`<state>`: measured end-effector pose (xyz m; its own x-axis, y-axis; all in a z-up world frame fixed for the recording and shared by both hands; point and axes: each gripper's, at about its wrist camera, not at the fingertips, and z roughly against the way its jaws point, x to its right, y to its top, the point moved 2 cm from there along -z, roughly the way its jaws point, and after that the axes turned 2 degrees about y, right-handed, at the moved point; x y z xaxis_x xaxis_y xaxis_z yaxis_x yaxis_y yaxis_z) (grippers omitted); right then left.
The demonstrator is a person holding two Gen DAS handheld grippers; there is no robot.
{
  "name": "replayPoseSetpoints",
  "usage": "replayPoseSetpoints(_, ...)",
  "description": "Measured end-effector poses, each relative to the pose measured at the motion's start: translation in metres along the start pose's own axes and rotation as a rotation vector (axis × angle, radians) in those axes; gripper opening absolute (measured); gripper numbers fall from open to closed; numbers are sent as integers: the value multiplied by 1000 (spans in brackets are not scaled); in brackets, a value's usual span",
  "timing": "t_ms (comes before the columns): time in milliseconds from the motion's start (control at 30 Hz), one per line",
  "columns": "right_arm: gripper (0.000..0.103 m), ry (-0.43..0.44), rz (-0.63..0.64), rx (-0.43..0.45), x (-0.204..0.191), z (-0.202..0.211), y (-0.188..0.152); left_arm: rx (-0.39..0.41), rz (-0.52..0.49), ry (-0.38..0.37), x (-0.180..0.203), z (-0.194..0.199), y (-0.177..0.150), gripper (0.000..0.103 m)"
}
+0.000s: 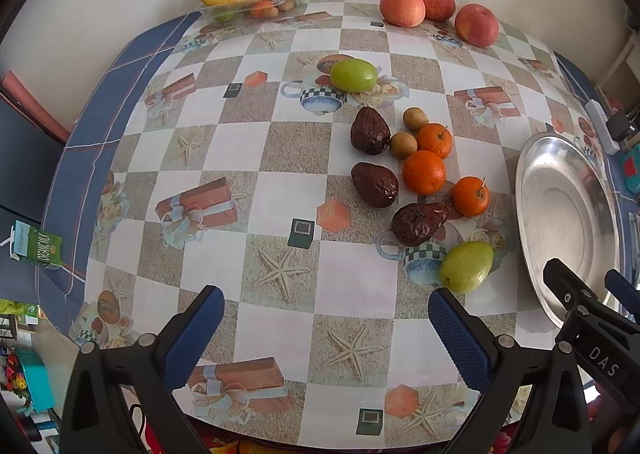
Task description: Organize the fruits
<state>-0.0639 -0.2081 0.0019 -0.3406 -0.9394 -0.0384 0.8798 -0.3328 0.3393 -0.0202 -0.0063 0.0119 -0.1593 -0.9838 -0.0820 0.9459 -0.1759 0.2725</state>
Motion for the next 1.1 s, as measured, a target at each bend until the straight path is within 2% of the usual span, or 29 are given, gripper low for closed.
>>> replayPoseSetpoints(400,103,0,8,-6,-3,-2,0,29,0,-2,-1,1,2,103)
replayPoseSetpoints(667,103,12,29,-5,-7,-3,-1,121,45,-35,-12,4,12,103)
replayPoseSetpoints(833,103,83,103,12,-29,-2,-3,196,103,-50,-23,9,24,103)
replayPoseSetpoints(967,103,123,162,20,-49,-3,-8,208,131,-87,-31,10,29,103)
replayPoseSetpoints(1100,103,133,199,33,-61,-2,-10,178,148,-127,-33,5,31,103)
